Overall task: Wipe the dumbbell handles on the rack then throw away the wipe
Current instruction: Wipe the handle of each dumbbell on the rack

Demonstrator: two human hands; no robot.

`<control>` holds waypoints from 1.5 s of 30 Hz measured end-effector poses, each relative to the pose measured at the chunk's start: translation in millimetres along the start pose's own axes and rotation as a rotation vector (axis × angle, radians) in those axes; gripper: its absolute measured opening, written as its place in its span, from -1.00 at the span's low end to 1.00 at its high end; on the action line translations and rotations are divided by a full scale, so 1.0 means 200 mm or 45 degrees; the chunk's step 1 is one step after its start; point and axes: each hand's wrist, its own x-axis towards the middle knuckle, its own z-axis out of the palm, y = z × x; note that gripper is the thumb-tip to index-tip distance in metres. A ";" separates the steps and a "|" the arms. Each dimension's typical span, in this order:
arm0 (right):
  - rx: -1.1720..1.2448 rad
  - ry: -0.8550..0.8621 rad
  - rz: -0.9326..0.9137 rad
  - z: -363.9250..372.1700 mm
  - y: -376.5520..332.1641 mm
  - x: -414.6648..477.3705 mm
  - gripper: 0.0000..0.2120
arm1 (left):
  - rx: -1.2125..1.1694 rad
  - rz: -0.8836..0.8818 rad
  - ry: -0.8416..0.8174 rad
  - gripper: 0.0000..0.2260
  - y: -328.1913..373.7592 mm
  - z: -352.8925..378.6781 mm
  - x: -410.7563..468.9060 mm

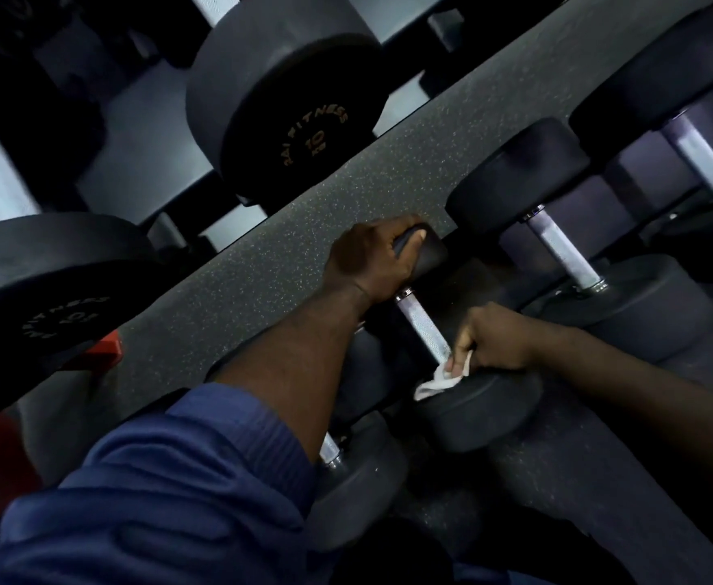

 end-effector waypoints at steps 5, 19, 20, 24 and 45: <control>0.107 0.331 0.205 0.05 -0.03 0.05 -0.78 | 0.007 -0.009 -0.007 -0.65 -0.01 0.01 0.00; -0.061 0.390 0.641 0.15 -0.20 0.07 -0.37 | 0.000 -0.041 -0.020 -0.67 -0.01 0.01 0.00; -0.053 0.343 0.617 0.12 -0.19 0.06 -0.46 | 0.001 -0.039 -0.022 -0.67 -0.01 0.01 0.00; -0.125 0.073 0.692 -0.04 -0.13 -0.03 -0.74 | -0.012 -0.042 -0.024 -0.65 -0.01 0.01 0.00; -0.497 -0.113 0.395 0.02 -0.13 0.17 -0.70 | -0.026 -0.018 0.006 -0.66 -0.01 0.01 0.00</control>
